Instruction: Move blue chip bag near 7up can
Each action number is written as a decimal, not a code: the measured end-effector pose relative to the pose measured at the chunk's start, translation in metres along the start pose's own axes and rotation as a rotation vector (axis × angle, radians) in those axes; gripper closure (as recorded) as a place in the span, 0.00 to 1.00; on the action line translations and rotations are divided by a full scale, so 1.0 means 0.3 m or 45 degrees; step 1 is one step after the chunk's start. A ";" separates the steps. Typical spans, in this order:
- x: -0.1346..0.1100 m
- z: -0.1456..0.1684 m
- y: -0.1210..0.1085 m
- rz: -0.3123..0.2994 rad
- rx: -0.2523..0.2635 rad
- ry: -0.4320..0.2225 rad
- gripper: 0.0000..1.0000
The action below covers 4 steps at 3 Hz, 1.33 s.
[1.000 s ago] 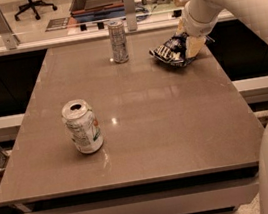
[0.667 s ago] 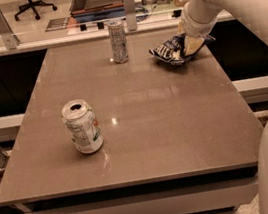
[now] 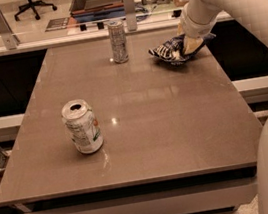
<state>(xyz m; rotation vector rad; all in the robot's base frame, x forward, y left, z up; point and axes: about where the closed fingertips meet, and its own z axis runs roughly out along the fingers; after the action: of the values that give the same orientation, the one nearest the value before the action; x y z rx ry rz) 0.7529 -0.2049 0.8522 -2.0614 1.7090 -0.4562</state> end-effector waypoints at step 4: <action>-0.036 -0.278 0.041 0.018 -0.084 0.074 1.00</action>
Offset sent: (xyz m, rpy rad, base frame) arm -0.0264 0.0008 0.0670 -0.0827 0.0238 -0.0283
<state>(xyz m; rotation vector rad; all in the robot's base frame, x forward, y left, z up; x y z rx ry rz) 0.6984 -0.2054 0.9176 -2.1002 1.7936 -0.4650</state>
